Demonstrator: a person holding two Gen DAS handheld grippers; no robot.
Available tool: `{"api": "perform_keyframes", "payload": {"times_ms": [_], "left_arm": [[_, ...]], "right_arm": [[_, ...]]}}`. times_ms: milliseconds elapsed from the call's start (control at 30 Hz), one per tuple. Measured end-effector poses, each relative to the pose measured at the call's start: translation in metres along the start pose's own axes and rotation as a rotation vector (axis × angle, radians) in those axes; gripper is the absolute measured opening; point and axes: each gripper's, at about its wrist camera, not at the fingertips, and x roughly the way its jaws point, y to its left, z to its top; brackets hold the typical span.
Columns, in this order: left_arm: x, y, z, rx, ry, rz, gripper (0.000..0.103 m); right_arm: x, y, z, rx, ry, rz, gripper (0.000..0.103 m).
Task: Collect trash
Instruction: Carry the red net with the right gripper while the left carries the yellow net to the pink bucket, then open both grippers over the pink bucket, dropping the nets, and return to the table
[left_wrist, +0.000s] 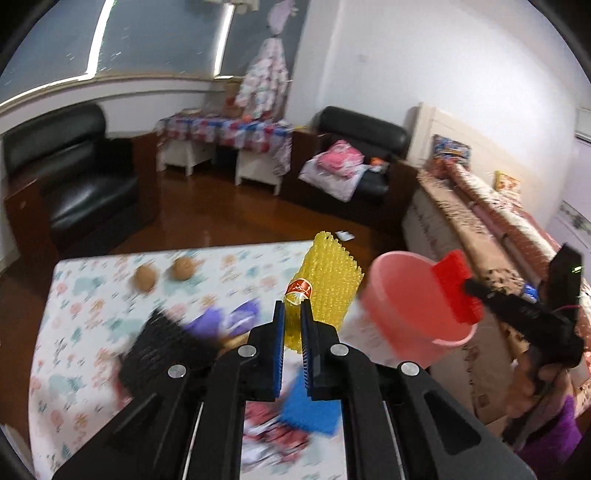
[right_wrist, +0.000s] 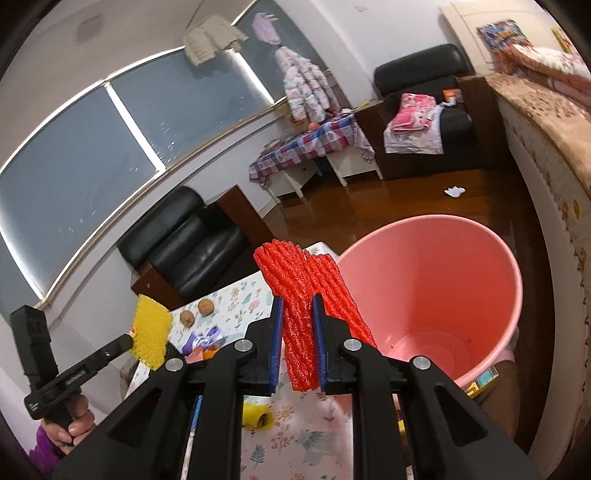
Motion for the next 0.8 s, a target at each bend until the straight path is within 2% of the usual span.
{"api": "perform_keyframes", "payload": {"times_ms": [133, 400, 667, 733, 800], "left_arm": [[0.016, -0.033, 0.018, 0.025, -0.002, -0.058, 0.008], [0.069, -0.095, 0.029, 0.061, 0.074, -0.146, 0.008], [0.118, -0.134, 0.017, 0.133, 0.147, -0.136, 0.008], [0.126, -0.138, 0.015, 0.134, 0.161, -0.132, 0.009], [0.131, -0.138, 0.014, 0.129, 0.167, -0.134, 0.015]], "right_arm": [[0.002, -0.018, 0.005, 0.037, -0.004, -0.021, 0.016], [0.012, -0.036, 0.002, 0.080, 0.011, -0.053, 0.016], [0.019, -0.052, 0.000, 0.133, 0.033, -0.071, 0.016], [0.021, -0.055, -0.001, 0.136, 0.040, -0.085, 0.022], [0.020, -0.056, -0.002, 0.134, 0.036, -0.097, 0.026]]}}
